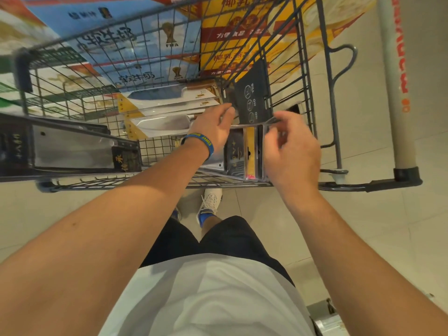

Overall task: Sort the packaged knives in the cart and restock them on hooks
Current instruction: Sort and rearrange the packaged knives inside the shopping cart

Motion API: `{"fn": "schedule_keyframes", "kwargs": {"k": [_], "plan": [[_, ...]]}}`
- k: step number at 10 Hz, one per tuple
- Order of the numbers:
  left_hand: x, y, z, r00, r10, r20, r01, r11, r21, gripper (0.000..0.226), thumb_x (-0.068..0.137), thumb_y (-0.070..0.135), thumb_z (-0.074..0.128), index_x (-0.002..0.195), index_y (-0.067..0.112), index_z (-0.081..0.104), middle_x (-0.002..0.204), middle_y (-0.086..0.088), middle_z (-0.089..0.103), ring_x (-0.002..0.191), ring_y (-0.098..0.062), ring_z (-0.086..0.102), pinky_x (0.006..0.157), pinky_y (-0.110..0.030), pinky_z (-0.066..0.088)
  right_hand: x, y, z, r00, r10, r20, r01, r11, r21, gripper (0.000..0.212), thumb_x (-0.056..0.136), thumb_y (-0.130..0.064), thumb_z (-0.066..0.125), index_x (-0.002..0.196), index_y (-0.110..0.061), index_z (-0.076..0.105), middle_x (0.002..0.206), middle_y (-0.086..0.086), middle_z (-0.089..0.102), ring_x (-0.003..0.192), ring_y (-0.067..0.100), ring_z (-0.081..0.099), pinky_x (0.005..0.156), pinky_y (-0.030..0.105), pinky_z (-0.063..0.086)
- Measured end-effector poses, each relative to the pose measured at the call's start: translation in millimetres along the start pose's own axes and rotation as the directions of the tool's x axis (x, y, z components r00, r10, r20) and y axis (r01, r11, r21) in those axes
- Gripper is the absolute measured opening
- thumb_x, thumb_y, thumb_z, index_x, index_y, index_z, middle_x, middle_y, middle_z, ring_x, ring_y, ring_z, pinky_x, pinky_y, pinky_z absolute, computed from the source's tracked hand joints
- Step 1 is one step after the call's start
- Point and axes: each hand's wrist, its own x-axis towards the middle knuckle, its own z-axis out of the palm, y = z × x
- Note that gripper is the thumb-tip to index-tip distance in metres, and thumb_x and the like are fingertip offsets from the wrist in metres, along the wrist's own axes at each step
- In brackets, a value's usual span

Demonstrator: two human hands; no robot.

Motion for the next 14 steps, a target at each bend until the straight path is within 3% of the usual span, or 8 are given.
{"fn": "schedule_keyframes", "kwargs": {"k": [2, 5, 6, 8, 10, 11, 12, 14], "plan": [[-3.4, -70.9, -44.2, 0.942, -0.328, -0.073, 0.321, 0.942, -0.100, 0.035, 0.099, 0.042, 0.041, 0.124, 0.028, 0.061, 0.117, -0.001, 0.066, 0.095, -0.020, 0.057, 0.082, -0.027, 0.041, 18.0, -57.0, 87.6, 0.944, -0.109, 0.312, 0.065, 0.987, 0.148, 0.021, 0.095, -0.019, 0.055, 0.110, -0.019, 0.071, 0.076, -0.015, 0.060, 0.061, 0.004, 0.050, 0.059, 0.007, 0.036], [30.9, -178.0, -80.2, 0.575, -0.770, 0.277, 0.690, 0.274, -0.670, 0.023, 0.101, 0.018, 0.042, 0.080, 0.013, 0.051, 0.081, -0.007, 0.057, 0.063, -0.018, 0.053, 0.065, -0.032, 0.048, 46.7, -79.6, 245.5, 0.516, 0.356, 0.779, -0.614, 0.788, 0.047, 0.035, 0.101, -0.016, 0.049, 0.126, 0.005, 0.060, 0.129, 0.028, 0.063, 0.103, 0.031, 0.065, 0.101, 0.051, 0.053], [44.2, -192.3, -75.1, 0.539, -0.777, 0.326, 0.649, 0.137, -0.748, 0.012, 0.100, 0.017, 0.047, 0.099, 0.008, 0.054, 0.095, -0.010, 0.058, 0.067, -0.017, 0.055, 0.063, -0.029, 0.048, 68.6, -82.4, 267.6, 0.525, 0.426, 0.737, -0.610, 0.792, -0.023, 0.034, 0.101, -0.018, 0.049, 0.124, 0.003, 0.062, 0.126, 0.024, 0.066, 0.096, 0.029, 0.064, 0.094, 0.042, 0.057], [92.2, -212.1, -54.4, 0.448, -0.772, 0.450, 0.481, -0.216, -0.850, 0.008, 0.097, 0.019, 0.054, 0.099, 0.012, 0.054, 0.102, -0.009, 0.054, 0.092, -0.022, 0.058, 0.089, -0.034, 0.056, 124.6, -63.2, 322.6, 0.643, 0.298, 0.706, -0.058, 0.938, -0.343, 0.018, 0.093, -0.013, 0.055, 0.096, -0.018, 0.071, 0.115, 0.012, 0.069, 0.097, 0.026, 0.063, 0.083, 0.033, 0.051], [128.0, -234.7, -27.6, 0.405, -0.818, 0.408, 0.407, -0.239, -0.882, 0.026, 0.100, 0.022, 0.053, 0.113, 0.000, 0.058, 0.132, -0.017, 0.053, 0.071, -0.003, 0.060, 0.057, -0.015, 0.051, 162.1, -38.3, 356.9, 0.646, 0.030, 0.763, 0.479, 0.761, -0.436, 0.053, 0.093, -0.025, 0.069, 0.141, -0.014, 0.050, 0.142, 0.013, 0.052, 0.127, 0.033, 0.051, 0.099, 0.039, 0.046], [133.8, -237.5, -26.5, 0.391, -0.778, 0.491, 0.341, -0.373, -0.863, 0.049, 0.094, 0.040, 0.060, 0.130, 0.008, 0.053, 0.134, -0.009, 0.054, 0.096, -0.018, 0.062, 0.075, -0.029, 0.053, 179.6, -30.0, 368.1, 0.492, -0.011, 0.871, 0.730, 0.550, -0.405, 0.101, 0.082, -0.050, 0.080, 0.158, -0.019, 0.020, 0.164, 0.012, 0.020, 0.145, 0.037, 0.030, 0.112, 0.050, 0.039], [136.0, -242.2, -24.9, 0.404, -0.748, 0.527, 0.363, -0.398, -0.843, 0.059, 0.093, 0.048, 0.059, 0.139, 0.013, 0.047, 0.141, -0.009, 0.049, 0.121, -0.023, 0.055, 0.083, -0.035, 0.051, 194.0, -27.0, 374.3, 0.500, -0.011, 0.866, 0.764, 0.477, -0.434, 0.115, 0.080, -0.055, 0.079, 0.161, -0.019, 0.006, 0.167, 0.012, 0.012, 0.148, 0.037, 0.023, 0.116, 0.051, 0.035], [135.8, -257.3, -9.2, 0.397, -0.795, 0.459, 0.343, -0.336, -0.877, 0.043, 0.085, 0.049, 0.071, 0.108, 0.014, 0.060, 0.117, -0.008, 0.060, 0.095, -0.020, 0.063, 0.066, -0.031, 0.060, 196.6, -9.3, 380.7, 0.535, -0.127, 0.835, 0.804, 0.381, -0.457, 0.108, 0.083, -0.053, 0.075, 0.160, -0.021, 0.008, 0.165, 0.011, 0.021, 0.144, 0.036, 0.028, 0.110, 0.053, 0.040]]}}
